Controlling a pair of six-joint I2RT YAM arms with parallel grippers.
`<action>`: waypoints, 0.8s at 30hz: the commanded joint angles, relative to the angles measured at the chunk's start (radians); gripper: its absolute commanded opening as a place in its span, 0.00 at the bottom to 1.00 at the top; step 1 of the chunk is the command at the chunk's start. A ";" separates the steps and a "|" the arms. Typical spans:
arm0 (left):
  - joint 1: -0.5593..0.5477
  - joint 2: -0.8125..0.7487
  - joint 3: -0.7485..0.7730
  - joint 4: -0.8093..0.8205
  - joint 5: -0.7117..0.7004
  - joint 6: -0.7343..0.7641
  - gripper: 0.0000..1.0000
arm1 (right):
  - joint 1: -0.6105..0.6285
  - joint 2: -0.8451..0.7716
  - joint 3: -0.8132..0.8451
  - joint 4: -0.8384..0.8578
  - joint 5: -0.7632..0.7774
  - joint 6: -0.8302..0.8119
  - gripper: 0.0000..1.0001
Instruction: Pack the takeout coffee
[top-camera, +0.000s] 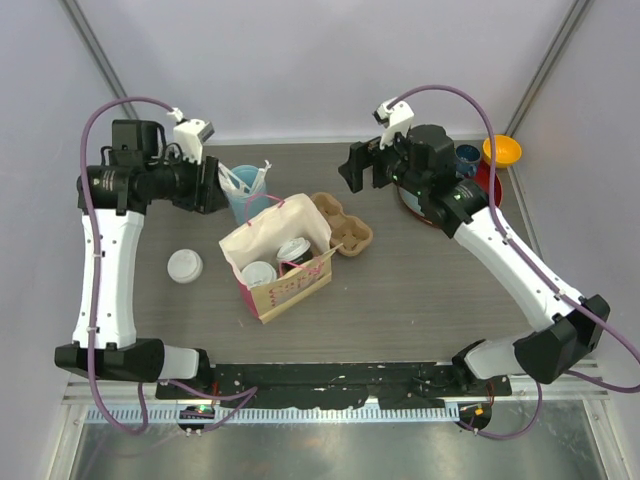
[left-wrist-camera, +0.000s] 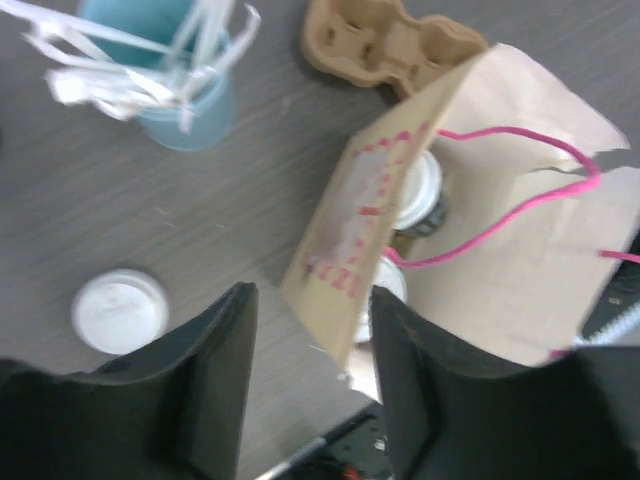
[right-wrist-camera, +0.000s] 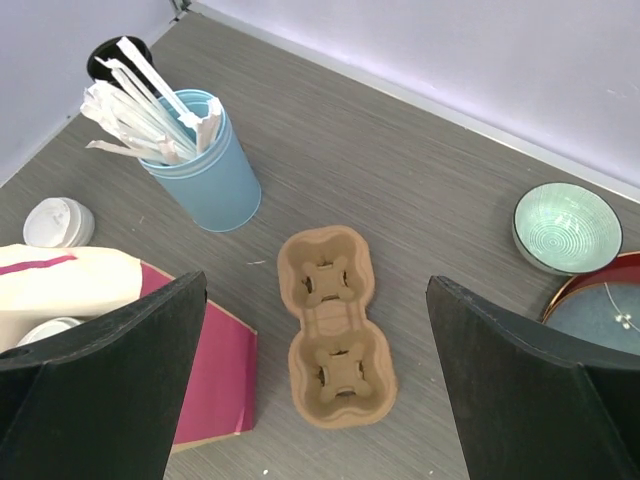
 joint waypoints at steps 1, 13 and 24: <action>0.024 -0.012 -0.010 0.198 -0.145 -0.059 0.34 | -0.007 -0.055 -0.020 0.077 -0.057 0.020 0.96; 0.029 0.256 0.047 0.480 -0.362 -0.145 0.33 | -0.008 -0.016 -0.043 0.085 -0.091 0.012 0.95; 0.029 0.423 0.140 0.453 -0.354 -0.144 0.32 | -0.007 -0.002 -0.045 0.068 -0.098 -0.013 0.95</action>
